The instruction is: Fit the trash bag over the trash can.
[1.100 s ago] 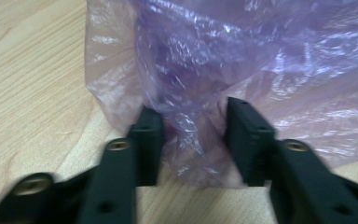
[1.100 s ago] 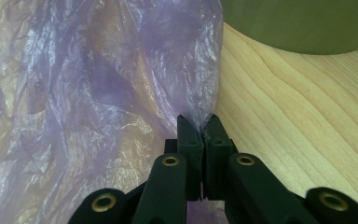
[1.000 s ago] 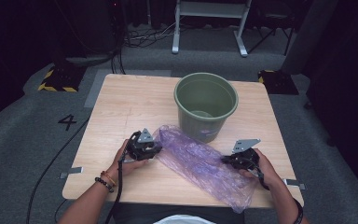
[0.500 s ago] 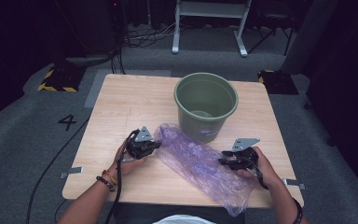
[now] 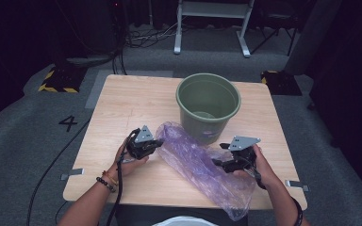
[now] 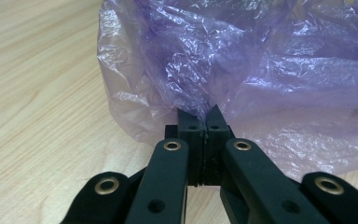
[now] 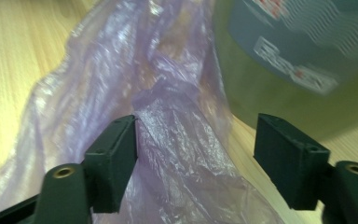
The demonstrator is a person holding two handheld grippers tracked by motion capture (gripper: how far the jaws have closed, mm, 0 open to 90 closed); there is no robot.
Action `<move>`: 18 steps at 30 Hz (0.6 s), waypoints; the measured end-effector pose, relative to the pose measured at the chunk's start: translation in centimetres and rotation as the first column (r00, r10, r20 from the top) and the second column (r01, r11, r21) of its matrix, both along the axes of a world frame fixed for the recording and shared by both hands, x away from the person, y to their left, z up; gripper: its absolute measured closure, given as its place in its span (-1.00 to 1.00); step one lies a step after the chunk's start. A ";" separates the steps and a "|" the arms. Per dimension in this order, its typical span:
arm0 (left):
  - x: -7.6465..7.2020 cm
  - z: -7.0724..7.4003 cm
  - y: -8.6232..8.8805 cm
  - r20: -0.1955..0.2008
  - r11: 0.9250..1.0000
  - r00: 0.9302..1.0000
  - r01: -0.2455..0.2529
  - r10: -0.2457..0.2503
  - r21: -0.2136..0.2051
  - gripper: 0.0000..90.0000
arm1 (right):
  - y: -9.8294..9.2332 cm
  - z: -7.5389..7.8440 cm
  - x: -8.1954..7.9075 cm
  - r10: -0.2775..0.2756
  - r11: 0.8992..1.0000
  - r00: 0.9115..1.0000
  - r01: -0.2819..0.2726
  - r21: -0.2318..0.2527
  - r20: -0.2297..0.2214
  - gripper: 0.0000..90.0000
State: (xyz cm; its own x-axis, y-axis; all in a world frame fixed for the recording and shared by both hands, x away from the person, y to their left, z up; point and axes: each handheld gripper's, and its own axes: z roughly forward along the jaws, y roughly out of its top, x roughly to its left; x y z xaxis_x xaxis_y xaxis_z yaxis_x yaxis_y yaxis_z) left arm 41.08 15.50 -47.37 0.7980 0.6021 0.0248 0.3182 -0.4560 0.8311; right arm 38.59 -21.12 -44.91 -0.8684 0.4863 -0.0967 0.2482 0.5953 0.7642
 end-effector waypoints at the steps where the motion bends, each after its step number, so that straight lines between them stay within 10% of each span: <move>1: -0.1 0.1 0.1 0.007 1.000 1.000 -0.002 0.002 0.004 0.99 | 0.3 0.1 -0.1 -0.001 1.000 1.000 0.001 0.003 0.005 -0.37; 18: -0.9 4.1 -2.0 0.100 0.998 0.994 0.049 -0.045 -0.035 0.98 | 4.4 2.2 -0.5 0.032 0.998 0.998 -0.034 0.057 0.048 -0.40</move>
